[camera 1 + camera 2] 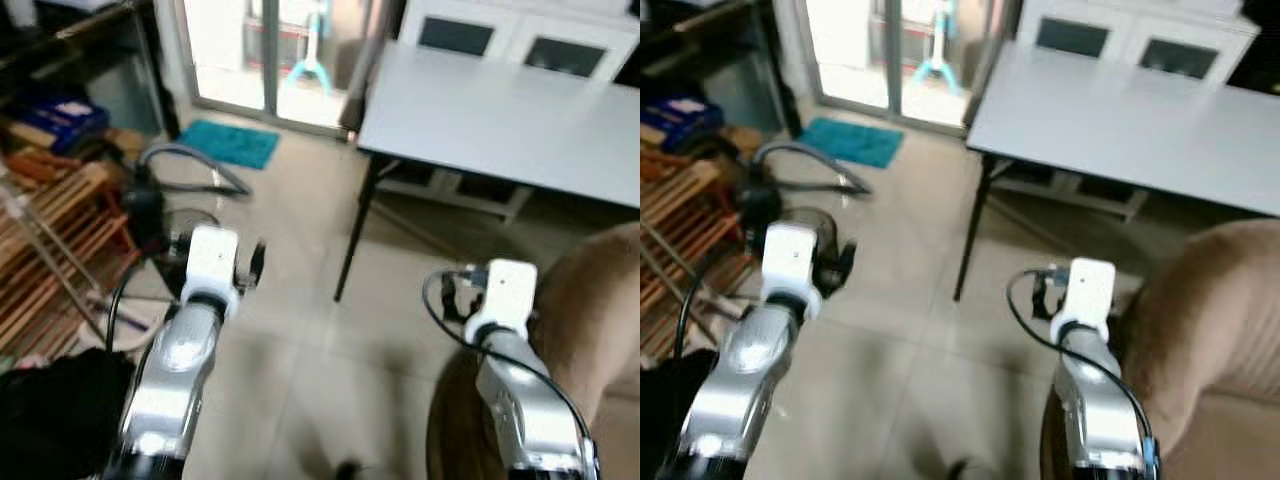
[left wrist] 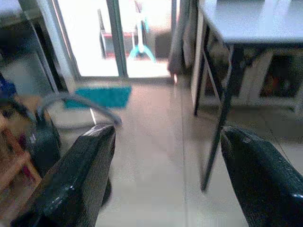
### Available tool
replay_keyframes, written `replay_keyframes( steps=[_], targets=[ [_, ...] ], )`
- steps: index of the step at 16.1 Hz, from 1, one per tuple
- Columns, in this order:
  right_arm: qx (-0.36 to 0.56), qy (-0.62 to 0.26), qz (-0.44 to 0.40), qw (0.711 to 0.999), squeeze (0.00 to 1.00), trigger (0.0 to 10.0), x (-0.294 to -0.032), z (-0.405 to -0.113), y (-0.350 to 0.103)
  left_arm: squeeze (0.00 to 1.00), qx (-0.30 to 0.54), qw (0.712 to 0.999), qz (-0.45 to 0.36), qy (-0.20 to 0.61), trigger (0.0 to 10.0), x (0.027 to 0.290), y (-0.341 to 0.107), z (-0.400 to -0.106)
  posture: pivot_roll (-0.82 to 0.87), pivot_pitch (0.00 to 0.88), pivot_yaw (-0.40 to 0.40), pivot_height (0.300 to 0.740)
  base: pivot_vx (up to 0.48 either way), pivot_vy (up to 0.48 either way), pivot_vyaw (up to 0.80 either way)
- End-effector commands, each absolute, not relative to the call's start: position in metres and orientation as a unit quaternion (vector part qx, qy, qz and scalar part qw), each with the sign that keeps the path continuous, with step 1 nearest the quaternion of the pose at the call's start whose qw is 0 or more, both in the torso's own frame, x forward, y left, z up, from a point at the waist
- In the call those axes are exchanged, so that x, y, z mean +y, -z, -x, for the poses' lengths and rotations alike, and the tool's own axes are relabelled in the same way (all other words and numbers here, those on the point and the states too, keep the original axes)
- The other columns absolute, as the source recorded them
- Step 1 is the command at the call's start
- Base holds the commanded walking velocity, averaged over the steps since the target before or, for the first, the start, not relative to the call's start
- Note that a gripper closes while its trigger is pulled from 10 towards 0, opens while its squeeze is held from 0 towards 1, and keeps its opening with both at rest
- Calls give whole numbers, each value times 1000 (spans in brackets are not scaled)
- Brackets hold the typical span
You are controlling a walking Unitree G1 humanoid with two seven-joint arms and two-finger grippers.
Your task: Move the pillow to the sofa from floor
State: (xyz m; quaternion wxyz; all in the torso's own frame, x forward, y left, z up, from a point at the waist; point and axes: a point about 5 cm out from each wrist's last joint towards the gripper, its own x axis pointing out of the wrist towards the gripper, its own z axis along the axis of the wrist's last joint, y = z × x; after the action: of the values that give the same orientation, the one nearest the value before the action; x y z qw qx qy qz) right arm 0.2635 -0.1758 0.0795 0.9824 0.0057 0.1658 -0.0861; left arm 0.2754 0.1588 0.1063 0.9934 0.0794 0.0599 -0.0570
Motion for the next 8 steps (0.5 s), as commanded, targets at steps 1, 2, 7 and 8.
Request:
replay_keyframes(
  steps=[1, 2, 7, 8],
  targets=[
    [146, 74, 3, 987, 0, 10000, -172, -267, -88, 0, 57, 993, -87, 60, 10000, 162, -109, -273, 7, 0, -73, 740, 0, 0, 0],
    [135, 79, 11, 988, 0, 10000, -173, -269, -89, 0, 57, 991, -103, 67, 10000, 163, -108, -269, 14, 0, -81, 740, 0, 0, -725],
    [126, 98, 5, 987, 0, 10000, -179, -269, -88, 0, 38, 990, -121, 66, 10000, 159, -117, -274, 22, 0, -42, 740, 0, 0, -634],
    [139, 112, 0, 984, 0, 10000, -183, -265, -82, 0, 28, 988, -128, 81, 10000, 155, -125, -281, 21, 0, -13, 740, 0, 0, 0]
  ],
)
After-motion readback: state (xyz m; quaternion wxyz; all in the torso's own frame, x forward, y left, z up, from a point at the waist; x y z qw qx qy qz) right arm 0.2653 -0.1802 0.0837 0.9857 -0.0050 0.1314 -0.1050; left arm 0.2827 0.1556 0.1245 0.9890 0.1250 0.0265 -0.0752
